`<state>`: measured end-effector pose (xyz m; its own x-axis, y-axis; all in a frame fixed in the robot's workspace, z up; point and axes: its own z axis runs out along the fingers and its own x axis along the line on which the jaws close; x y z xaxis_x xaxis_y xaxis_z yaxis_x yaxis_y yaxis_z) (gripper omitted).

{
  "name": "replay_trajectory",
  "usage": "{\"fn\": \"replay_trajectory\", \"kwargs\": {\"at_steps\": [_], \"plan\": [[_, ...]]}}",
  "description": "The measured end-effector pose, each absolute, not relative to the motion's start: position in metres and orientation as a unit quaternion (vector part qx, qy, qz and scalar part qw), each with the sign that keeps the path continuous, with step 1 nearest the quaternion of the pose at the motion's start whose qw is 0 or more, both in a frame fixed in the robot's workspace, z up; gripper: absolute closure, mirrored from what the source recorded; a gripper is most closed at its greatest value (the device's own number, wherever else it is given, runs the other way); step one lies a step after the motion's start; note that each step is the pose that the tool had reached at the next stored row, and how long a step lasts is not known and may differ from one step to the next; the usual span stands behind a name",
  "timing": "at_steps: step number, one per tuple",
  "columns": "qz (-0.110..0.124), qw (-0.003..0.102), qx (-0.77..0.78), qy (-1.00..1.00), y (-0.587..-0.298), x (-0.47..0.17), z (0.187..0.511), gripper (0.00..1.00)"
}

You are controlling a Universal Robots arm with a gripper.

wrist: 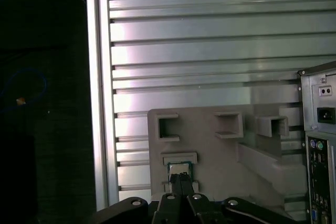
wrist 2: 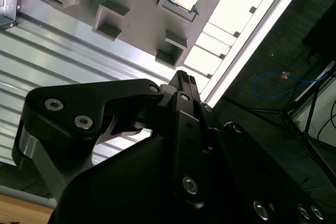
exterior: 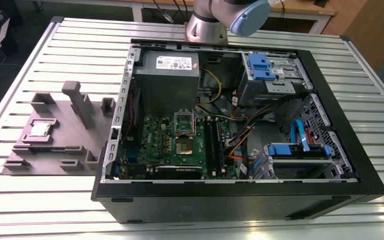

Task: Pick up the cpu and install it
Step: 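Reach for the cpu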

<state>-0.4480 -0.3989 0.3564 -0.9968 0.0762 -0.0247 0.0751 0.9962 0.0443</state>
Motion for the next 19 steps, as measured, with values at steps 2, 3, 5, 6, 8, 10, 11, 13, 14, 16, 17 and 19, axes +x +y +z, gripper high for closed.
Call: {"fn": "replay_trajectory", "kwargs": {"at_steps": [2, 3, 5, 6, 8, 10, 11, 13, 14, 16, 17, 19], "plan": [[0.022, 0.013, 0.038, 0.999, -0.3989, -0.448, 0.3563, 0.9], [0.022, 0.013, 0.038, 0.999, -0.3989, -0.448, 0.3557, 0.9], [0.021, 0.013, 0.038, 0.999, -0.3989, -0.448, 0.3547, 0.9], [0.021, 0.013, 0.038, 0.999, -0.399, -0.448, 0.3539, 0.9], [0.021, 0.013, 0.038, 0.999, -0.399, -0.448, 0.3521, 0.9], [0.02, 0.013, 0.038, 0.999, -0.3989, -0.448, 0.3519, 0.9], [0.02, 0.013, 0.038, 0.999, -0.3989, -0.448, 0.3519, 0.9], [0.02, 0.013, 0.038, 0.999, -0.3989, -0.448, 0.3518, 0.9], [0.02, 0.013, 0.038, 0.999, -0.3989, -0.448, 0.3518, 0.9], [0.02, 0.013, 0.038, 0.999, -0.399, -0.448, 0.3516, 0.9], [0.02, 0.013, 0.038, 0.999, -0.3989, -0.4479, 0.3512, 0.9], [0.019, 0.013, 0.038, 0.999, -0.3989, -0.448, 0.3506, 0.9]]}}
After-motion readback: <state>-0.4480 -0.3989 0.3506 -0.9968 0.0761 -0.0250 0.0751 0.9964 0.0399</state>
